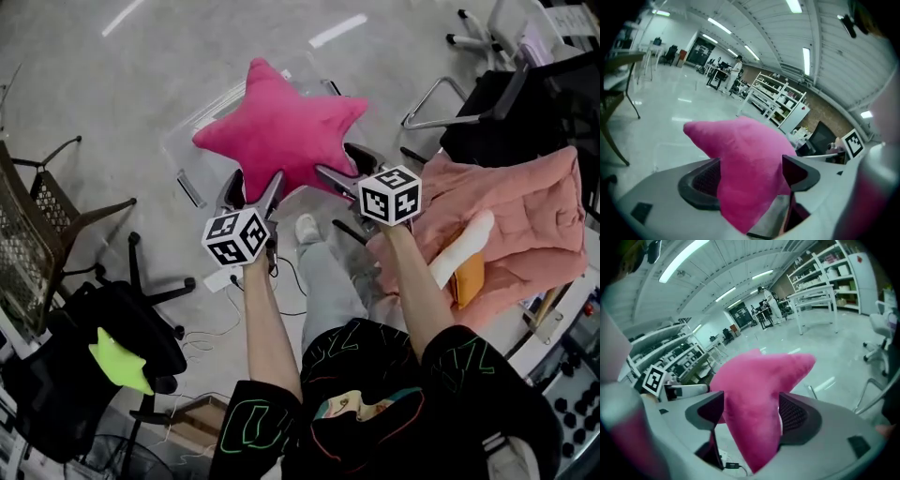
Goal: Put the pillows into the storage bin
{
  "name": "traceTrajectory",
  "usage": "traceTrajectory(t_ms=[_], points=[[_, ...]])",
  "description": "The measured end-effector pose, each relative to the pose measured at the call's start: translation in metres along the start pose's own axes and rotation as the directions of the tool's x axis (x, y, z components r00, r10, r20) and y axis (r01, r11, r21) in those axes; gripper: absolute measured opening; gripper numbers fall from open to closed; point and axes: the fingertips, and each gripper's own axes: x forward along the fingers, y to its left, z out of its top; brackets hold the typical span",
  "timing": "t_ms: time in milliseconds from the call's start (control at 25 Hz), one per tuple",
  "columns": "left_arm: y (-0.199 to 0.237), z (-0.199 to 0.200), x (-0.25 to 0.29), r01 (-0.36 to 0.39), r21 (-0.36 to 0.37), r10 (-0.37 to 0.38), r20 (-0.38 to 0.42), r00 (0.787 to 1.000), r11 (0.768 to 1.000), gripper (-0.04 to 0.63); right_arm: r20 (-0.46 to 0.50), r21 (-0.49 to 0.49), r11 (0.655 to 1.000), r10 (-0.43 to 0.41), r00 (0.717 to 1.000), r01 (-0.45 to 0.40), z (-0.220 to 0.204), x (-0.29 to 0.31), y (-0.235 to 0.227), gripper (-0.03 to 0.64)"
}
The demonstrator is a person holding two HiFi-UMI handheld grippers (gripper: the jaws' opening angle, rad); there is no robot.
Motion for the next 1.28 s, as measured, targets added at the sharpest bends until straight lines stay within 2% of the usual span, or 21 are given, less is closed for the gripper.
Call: traceTrajectory(t_ms=[80, 120, 240, 320, 360, 400, 440, 520, 560, 600, 800, 920, 1080, 1200, 1280], points=[[0.013, -0.007, 0.005, -0.069, 0.045, 0.070, -0.007, 0.998, 0.997, 0.417, -0.003, -0.008, 0.996, -0.087, 0.996, 0.087, -0.009, 0.005, -0.023, 0.348], [0.012, -0.011, 0.009, -0.069, 0.050, 0.070, -0.018, 0.997, 0.996, 0.416, -0.005, 0.003, 0.994, -0.113, 0.994, 0.113, -0.013, 0.004, -0.033, 0.348], [-0.013, -0.023, 0.027, 0.014, 0.052, -0.011, -0.061, 0.998, 0.999, 0.352, 0.002, 0.048, 0.989, -0.138, 0.990, 0.138, -0.024, -0.012, -0.055, 0.346], [-0.040, -0.027, 0.032, 0.086, 0.030, -0.084, -0.066, 0.994, 0.996, 0.278, 0.016, 0.080, 0.985, -0.153, 0.988, 0.151, -0.032, -0.034, -0.062, 0.333], [-0.056, -0.028, 0.034, 0.126, 0.019, -0.124, -0.063, 0.990, 0.992, 0.237, 0.034, 0.101, 0.981, -0.168, 0.985, 0.164, -0.034, -0.048, -0.066, 0.305], [-0.073, -0.030, 0.035, 0.162, 0.018, -0.161, -0.066, 0.985, 0.987, 0.185, 0.057, 0.118, 0.976, -0.189, 0.980, 0.182, -0.036, -0.064, -0.069, 0.244], [-0.090, -0.032, 0.037, 0.193, 0.032, -0.190, -0.075, 0.979, 0.981, 0.130, 0.083, 0.131, 0.971, -0.213, 0.974, 0.201, -0.035, -0.081, -0.073, 0.175], [-0.127, -0.039, 0.041, 0.247, 0.085, -0.237, -0.108, 0.965, 0.965, -0.008, 0.134, 0.148, 0.960, -0.258, 0.957, 0.238, -0.034, -0.117, -0.080, 0.092], [-0.147, -0.043, 0.043, 0.282, 0.108, -0.268, -0.131, 0.955, 0.953, -0.008, 0.158, 0.157, 0.955, -0.278, 0.948, 0.253, -0.033, -0.135, -0.082, 0.036], [-0.167, -0.048, 0.046, 0.323, 0.122, -0.303, -0.156, 0.940, 0.939, -0.008, 0.183, 0.168, 0.950, -0.293, 0.938, 0.264, -0.032, -0.152, -0.083, 0.014], [-0.263, -0.083, 0.050, 0.480, 0.173, -0.428, -0.268, 0.863, 0.860, -0.008, 0.290, 0.234, 0.924, -0.362, 0.886, 0.302, -0.039, -0.237, -0.088, 0.003], [-0.325, -0.110, 0.051, 0.564, 0.207, -0.485, -0.332, 0.809, 0.799, -0.008, 0.325, 0.297, 0.885, -0.447, 0.834, 0.358, -0.063, -0.295, -0.103, 0.003], [-0.406, -0.156, 0.053, 0.632, 0.257, -0.508, -0.413, 0.756, 0.731, 0.006, 0.353, 0.418, 0.814, -0.554, 0.754, 0.403, -0.107, -0.378, -0.137, 0.003], [-0.452, -0.193, 0.053, 0.680, 0.283, -0.505, -0.493, 0.708, 0.677, 0.102, 0.353, 0.513, 0.745, -0.636, 0.686, 0.426, -0.144, -0.428, -0.153, 0.003], [-0.471, -0.222, 0.055, 0.697, 0.288, -0.477, -0.558, 0.680, 0.657, 0.245, 0.337, 0.556, 0.705, -0.674, 0.657, 0.439, -0.170, -0.452, -0.161, 0.003]])
